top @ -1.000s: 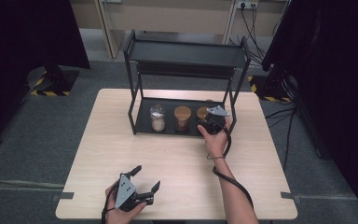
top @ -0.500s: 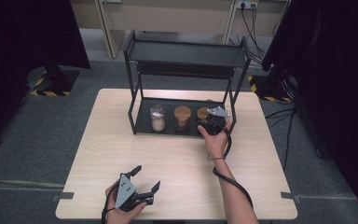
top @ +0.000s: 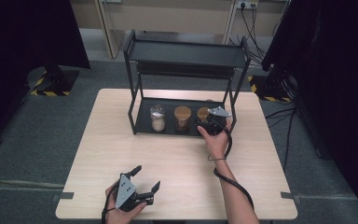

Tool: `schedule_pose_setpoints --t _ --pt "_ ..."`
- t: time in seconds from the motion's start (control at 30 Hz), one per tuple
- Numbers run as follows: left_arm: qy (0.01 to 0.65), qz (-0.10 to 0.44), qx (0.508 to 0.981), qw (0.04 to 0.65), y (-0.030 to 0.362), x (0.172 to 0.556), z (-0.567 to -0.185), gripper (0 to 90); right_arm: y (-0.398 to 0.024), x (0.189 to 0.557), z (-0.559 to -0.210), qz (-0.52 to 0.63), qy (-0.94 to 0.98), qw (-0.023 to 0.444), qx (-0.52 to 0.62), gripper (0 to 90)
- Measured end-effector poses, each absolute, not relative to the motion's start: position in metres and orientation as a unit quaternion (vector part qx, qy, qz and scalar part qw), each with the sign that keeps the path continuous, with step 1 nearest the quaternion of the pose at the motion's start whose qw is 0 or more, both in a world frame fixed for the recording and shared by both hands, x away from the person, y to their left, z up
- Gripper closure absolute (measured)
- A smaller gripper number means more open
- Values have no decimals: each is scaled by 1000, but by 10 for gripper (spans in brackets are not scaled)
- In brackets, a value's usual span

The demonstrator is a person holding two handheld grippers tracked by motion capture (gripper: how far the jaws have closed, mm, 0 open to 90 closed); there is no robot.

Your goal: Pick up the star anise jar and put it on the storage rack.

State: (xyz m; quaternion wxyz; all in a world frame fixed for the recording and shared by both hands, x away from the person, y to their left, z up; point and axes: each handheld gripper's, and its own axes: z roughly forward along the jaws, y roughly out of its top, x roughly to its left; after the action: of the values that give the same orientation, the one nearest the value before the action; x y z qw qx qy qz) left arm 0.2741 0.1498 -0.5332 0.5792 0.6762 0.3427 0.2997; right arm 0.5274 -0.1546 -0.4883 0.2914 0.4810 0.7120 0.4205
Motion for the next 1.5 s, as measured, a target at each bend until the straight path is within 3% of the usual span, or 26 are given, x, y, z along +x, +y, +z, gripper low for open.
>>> schedule_pose_setpoints --t 0.57,1.5 --pt "342 300 677 579 150 274 -533 111 -156 524 -486 424 712 282 484 73" --pt "342 300 677 579 150 274 -533 111 -156 523 -485 423 714 277 484 51"
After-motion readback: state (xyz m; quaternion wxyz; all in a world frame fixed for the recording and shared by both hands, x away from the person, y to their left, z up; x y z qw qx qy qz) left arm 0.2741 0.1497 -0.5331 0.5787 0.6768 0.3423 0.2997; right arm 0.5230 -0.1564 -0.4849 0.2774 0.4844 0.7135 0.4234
